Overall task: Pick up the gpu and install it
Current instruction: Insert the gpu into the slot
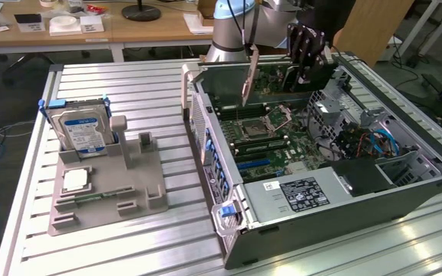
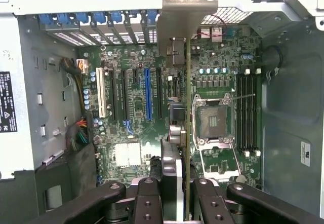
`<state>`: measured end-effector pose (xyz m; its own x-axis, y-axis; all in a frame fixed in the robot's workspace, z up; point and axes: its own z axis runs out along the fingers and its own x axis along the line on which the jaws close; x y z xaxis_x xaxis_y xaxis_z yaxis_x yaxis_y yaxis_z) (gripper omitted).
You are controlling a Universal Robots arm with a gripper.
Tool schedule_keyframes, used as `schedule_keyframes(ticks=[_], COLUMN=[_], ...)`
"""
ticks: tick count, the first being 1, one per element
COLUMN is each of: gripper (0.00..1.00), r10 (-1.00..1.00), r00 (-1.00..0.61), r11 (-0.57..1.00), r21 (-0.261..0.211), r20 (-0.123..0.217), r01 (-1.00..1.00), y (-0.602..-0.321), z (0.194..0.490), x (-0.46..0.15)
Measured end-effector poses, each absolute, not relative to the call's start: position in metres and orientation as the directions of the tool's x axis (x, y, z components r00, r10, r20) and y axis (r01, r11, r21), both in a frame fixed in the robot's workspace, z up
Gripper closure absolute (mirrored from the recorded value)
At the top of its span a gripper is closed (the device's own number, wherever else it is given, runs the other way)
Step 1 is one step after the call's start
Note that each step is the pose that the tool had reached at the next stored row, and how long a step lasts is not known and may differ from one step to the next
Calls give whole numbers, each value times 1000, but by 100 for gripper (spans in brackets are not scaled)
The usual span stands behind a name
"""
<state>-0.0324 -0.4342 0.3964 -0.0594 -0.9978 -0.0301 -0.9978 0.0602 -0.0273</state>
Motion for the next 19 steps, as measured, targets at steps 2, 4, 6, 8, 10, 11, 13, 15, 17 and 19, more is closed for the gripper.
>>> schedule_keyframes(ticks=[2,4,6,8,10,11,13,15,17,19], gripper=[72,72,72,72,72,72,72,72,72,72], r10=[-998,-999,-999,-999,-999,-999,-999,-999,-999,-999], r00=[-52,-45,-39,-35,-35,-35,-35,-33,-30,-27], r11=[53,46,40,36,36,36,36,34,31,28], r21=[-27,-27,-27,-27,-27,-27,-27,-26,-25,-25], r20=[-30,-30,-30,-30,-30,-30,-30,-30,-30,-30], r01=[-998,-999,-999,-999,-999,-999,-999,-999,-999,-999], y=[-434,-434,-434,-434,-434,-434,-434,-435,-435,-435], z=[396,395,393,392,388,387,383,379,376,372], x=[-32,-32,-32,-32,-32,-32,-32,-32,-32,-32])
